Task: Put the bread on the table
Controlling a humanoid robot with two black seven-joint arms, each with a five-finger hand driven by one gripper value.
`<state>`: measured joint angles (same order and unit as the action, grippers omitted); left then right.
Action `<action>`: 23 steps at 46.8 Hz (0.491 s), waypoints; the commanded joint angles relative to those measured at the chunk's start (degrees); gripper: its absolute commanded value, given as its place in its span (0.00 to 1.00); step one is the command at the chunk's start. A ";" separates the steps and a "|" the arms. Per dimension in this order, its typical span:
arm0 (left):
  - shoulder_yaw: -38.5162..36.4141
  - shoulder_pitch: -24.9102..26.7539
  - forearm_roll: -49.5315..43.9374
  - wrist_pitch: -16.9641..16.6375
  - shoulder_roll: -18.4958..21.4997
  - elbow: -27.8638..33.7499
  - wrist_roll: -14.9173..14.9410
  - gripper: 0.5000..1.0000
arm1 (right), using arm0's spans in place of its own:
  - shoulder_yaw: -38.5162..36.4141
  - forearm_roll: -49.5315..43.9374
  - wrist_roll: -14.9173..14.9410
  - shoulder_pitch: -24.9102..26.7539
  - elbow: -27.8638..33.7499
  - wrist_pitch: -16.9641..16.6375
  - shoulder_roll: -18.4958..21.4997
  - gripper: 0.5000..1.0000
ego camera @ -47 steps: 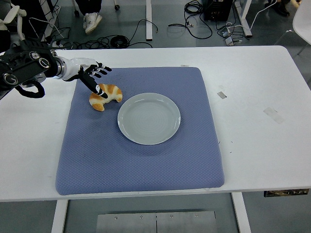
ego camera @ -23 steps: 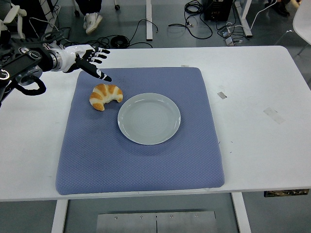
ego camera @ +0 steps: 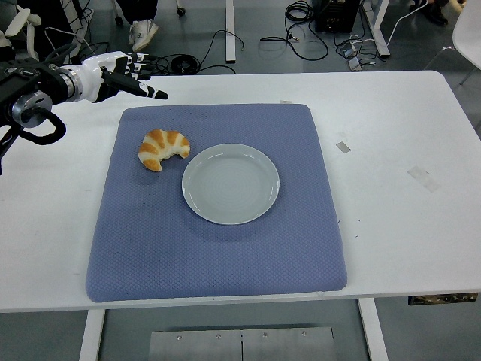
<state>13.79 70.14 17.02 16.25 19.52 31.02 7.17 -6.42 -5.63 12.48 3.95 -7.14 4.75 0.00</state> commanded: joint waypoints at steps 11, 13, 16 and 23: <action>3.43 -1.67 -8.76 0.01 -1.15 -3.86 -0.14 0.96 | 0.00 0.01 0.00 0.00 0.03 0.00 0.00 1.00; 5.45 -2.37 -9.11 0.10 -1.15 -4.39 -0.23 0.97 | 0.00 0.01 0.00 0.00 0.03 0.00 0.00 1.00; 9.84 -4.04 -9.64 0.19 -1.42 -4.74 -0.84 0.96 | 0.00 0.01 0.00 0.00 0.03 0.00 0.00 1.00; 17.84 -7.65 -10.25 0.28 -2.56 -4.74 -0.93 0.96 | 0.00 -0.08 0.00 0.00 0.03 0.00 0.00 1.00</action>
<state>29.19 63.61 6.86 16.46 17.58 26.26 6.22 -6.41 -5.62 12.49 3.95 -7.11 4.75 0.00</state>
